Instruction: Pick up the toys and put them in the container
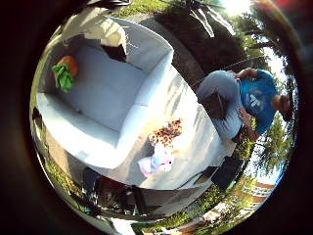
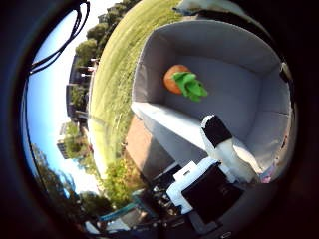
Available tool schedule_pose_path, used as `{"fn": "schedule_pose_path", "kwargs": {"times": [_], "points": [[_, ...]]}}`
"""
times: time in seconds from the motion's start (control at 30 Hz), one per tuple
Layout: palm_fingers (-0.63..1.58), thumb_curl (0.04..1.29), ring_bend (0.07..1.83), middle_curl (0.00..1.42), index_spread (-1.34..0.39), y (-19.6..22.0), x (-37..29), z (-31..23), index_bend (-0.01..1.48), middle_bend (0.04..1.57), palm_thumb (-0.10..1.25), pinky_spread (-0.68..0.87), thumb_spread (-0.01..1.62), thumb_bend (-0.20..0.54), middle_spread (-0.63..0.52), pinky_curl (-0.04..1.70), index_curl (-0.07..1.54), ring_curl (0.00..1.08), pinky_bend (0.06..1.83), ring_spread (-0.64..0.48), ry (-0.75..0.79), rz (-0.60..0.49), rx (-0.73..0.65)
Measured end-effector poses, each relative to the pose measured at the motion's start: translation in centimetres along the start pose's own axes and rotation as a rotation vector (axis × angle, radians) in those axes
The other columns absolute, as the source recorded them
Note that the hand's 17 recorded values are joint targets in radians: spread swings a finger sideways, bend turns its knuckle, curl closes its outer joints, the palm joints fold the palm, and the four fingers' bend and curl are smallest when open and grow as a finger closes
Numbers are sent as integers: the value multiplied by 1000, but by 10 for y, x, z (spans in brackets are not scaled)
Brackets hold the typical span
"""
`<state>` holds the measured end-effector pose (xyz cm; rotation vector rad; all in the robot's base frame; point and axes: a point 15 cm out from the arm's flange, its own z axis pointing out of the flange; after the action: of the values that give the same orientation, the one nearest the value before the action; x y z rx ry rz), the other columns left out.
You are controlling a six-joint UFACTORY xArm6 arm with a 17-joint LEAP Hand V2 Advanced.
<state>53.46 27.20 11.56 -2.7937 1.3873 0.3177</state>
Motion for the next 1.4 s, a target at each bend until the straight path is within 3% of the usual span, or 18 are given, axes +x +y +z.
{"fn": "schedule_pose_path", "kwargs": {"times": [0.1, 0.23, 0.47, 0.63, 0.93, 1.4], "points": [[50, 443, 558, 386, -277, 29, 8, -38, 174, 243, 669, 521, 1109, -40, 131, 463, 138, 347, 754, 305, -20, 32, -42], [111, 420, 581, 392, -131, 52, 55, -109, 161, 255, 622, 524, 1123, -40, 130, 422, 158, 350, 696, 301, 16, 110, 40], [144, 382, 556, 389, -30, 108, 140, -119, 161, 231, 566, 524, 1135, -33, 130, 383, 194, 339, 670, 303, 40, 291, 18], [147, 366, 548, 385, -8, 152, 184, -72, 153, 205, 554, 522, 1143, -30, 138, 370, 204, 333, 676, 309, -9, 442, -54], [164, 347, 549, 382, 31, 177, 219, 35, 149, 192, 536, 521, 1143, -29, 148, 342, 212, 327, 694, 321, -57, 608, -162], [153, 324, 541, 377, 54, 197, 221, 137, 149, 190, 515, 519, 1138, -29, 161, 308, 215, 322, 740, 326, -43, 696, -337]]}}
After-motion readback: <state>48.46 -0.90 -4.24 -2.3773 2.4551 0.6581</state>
